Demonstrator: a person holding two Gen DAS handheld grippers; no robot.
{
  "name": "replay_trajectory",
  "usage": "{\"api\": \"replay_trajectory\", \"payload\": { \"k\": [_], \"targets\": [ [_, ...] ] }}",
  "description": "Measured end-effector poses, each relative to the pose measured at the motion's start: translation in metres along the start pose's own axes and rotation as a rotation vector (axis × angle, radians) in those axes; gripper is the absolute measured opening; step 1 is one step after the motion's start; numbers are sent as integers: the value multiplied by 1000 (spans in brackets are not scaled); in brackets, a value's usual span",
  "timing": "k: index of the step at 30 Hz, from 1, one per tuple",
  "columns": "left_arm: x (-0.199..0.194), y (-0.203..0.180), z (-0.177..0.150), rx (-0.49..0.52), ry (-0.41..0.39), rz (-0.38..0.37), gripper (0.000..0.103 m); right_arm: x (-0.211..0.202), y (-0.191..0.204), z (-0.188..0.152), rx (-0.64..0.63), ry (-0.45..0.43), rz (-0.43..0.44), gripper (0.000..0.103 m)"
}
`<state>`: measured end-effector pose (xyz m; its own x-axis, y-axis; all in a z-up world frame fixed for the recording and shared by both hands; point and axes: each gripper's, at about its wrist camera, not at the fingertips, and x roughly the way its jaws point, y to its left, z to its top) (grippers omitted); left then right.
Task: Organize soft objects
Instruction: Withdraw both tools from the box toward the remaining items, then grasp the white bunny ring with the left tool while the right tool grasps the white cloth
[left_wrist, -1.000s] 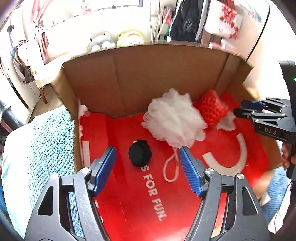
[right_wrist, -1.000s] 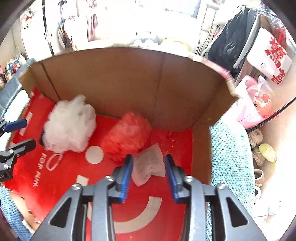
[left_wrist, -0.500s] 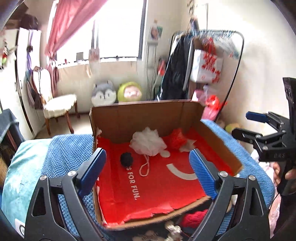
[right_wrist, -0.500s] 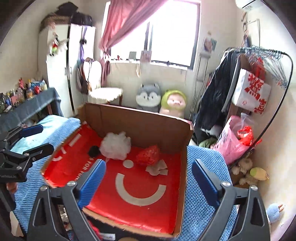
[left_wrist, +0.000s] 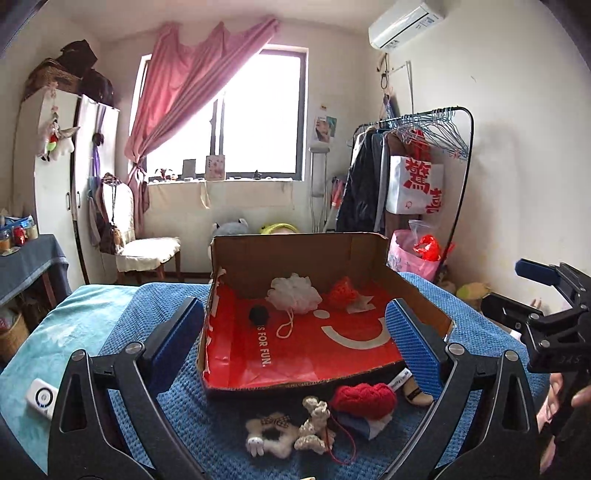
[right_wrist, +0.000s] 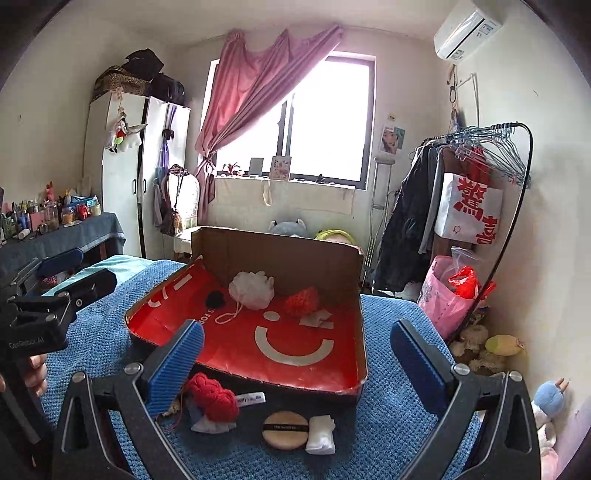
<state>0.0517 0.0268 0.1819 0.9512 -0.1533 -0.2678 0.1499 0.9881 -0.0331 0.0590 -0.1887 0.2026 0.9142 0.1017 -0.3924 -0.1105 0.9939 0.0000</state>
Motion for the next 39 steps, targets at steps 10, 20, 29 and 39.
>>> {"api": "replay_trajectory", "payload": {
  "k": [10,20,29,39],
  "targets": [
    [-17,-10,-53,-10,-4,36,100,-15,-3,-59,72,-44,-48,103],
    [-9,-6,-95,-40,82,49,100,-4,7,-111,90,25,-69,103],
    [5,1,-112,-64,178,68,100,19,-3,-133,161,139,-46,103],
    [17,9,-109,-54,244,62,100,29,-12,-132,173,188,-57,103]
  ]
}}
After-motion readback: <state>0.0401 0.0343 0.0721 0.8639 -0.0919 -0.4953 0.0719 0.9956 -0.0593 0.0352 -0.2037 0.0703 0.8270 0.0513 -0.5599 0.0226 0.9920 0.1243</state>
